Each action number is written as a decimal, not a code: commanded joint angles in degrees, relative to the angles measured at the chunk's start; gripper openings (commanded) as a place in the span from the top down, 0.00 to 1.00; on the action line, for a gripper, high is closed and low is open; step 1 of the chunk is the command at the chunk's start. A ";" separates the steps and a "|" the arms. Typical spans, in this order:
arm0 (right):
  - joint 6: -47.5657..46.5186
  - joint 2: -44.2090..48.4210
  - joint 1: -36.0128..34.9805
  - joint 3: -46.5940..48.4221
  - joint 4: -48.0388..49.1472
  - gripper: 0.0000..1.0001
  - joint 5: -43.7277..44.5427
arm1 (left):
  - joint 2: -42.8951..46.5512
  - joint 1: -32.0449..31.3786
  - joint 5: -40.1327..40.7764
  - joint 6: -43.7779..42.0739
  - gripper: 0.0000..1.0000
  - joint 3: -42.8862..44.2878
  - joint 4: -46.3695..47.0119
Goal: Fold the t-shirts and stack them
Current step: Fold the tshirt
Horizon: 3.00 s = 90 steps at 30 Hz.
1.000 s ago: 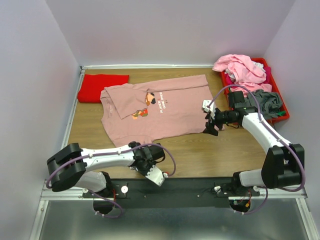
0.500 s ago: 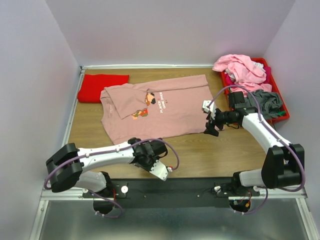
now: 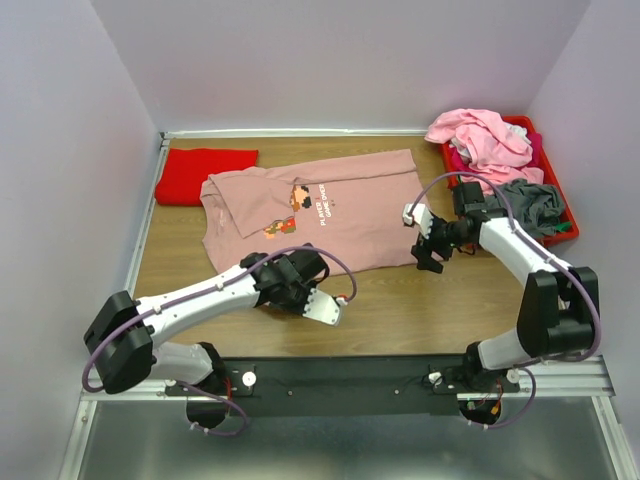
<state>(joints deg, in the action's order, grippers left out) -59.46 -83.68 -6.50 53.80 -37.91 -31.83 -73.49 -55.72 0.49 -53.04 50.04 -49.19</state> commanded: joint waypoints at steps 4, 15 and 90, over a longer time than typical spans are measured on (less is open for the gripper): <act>-6.89 -5.96 2.02 3.23 -2.87 0.13 7.13 | 0.90 1.41 -1.88 1.00 1.00 3.48 0.67; -6.89 -14.06 2.28 8.87 -2.87 0.26 13.64 | 2.83 1.50 -1.90 1.09 1.00 3.40 1.02; -5.64 -21.09 2.28 27.42 -12.88 1.00 13.03 | 5.11 17.05 9.53 -0.23 1.00 10.95 7.79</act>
<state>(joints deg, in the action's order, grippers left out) -60.07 -107.09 -4.49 83.64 -45.30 -17.41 -69.84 -38.94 8.62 -53.10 59.57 -41.54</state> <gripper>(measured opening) 0.006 0.005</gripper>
